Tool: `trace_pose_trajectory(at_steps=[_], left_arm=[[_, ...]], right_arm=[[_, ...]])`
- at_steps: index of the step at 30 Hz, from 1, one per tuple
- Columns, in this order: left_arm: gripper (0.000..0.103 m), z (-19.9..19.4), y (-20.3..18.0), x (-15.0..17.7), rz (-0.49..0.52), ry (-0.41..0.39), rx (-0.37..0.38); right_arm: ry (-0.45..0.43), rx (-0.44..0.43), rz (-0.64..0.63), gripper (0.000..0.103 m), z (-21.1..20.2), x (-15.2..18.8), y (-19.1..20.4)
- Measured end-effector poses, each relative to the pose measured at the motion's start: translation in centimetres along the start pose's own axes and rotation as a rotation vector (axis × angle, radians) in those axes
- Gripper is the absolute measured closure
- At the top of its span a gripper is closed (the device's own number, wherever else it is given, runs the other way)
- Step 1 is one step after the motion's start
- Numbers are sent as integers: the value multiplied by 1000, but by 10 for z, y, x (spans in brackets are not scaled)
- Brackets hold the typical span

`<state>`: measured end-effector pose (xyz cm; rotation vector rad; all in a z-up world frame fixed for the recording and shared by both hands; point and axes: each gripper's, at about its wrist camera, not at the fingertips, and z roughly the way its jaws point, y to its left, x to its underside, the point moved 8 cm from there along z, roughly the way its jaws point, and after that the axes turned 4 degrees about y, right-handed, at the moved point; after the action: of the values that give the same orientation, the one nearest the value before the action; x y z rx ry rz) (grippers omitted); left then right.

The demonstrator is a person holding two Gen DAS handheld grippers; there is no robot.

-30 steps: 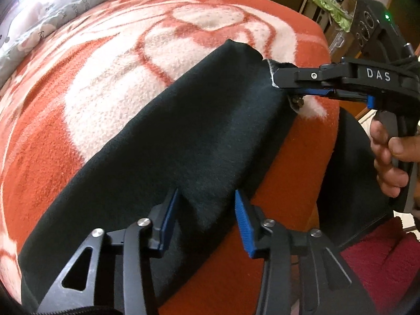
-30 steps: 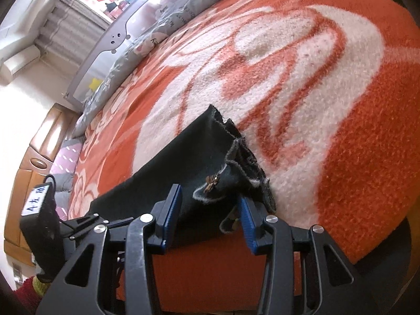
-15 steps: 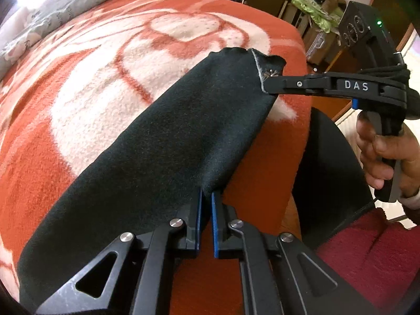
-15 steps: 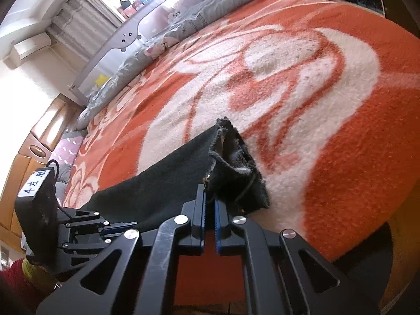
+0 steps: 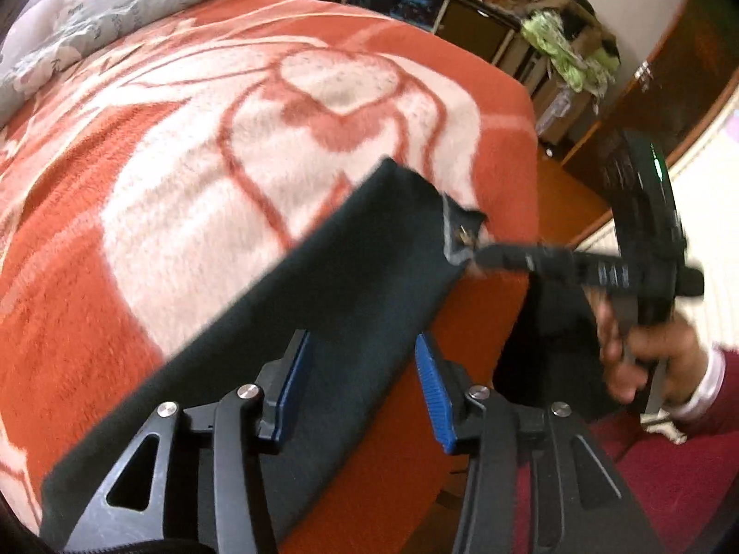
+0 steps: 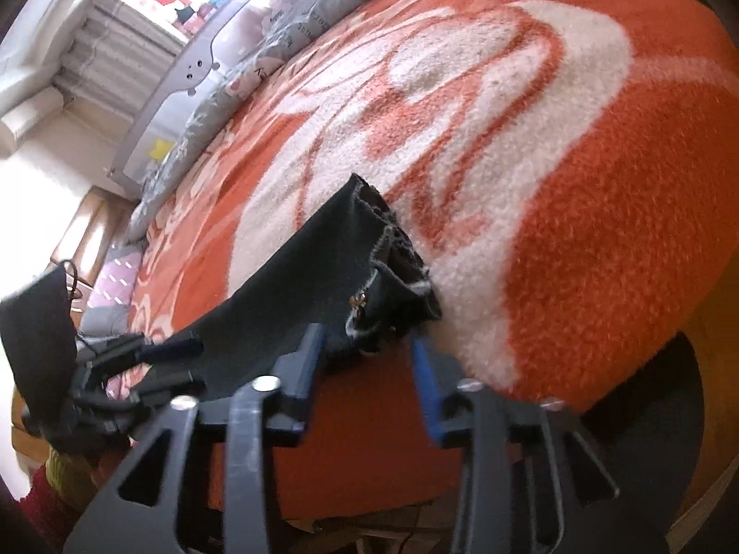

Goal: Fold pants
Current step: 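Pinch the bunched hem with the left gripper while the right gripper holds it too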

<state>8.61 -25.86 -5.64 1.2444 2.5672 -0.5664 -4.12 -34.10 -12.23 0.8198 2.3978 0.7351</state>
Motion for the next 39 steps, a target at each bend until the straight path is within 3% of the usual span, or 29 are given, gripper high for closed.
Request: trace_pose_trajectory(at_steps=[5,12,14,15,17,21,23,24,25,32,39], left_arm=[[46,19,18,-35,-56,50,67],[44,69,27,-75,-86,163,169],[41,82,26,-83,-89,192,190],[40,87,24,-87,-90,205,203],[40,100,19,-92,-82,234,212],[44,122,6,-95,-14,289,183],[63,127,0,-97,28,277,171],[80,127,-5,-99,35,272,213],[87,127,-6,-100,31,268,234],[93,104,-7,-97,10,189,268],[93,25,0,-93,-17,36,282]], right_arm=[[2,-47,58,60,11,5,-4],[-38,-116,161,61,27,12,-6],[-59,-116,169,76,27,12,-9],[-68,-111,168,91,26,12,-13],[-85,-157,199,91,22,11,-20],[-95,-166,190,92,19,15,-23],[-94,-172,187,92,17,19,-29],[-93,-174,183,92,17,21,-29],[-93,-173,176,92,16,21,-28],[-105,-217,92,92,5,16,-5],[-118,-377,-95,92,-25,4,63]])
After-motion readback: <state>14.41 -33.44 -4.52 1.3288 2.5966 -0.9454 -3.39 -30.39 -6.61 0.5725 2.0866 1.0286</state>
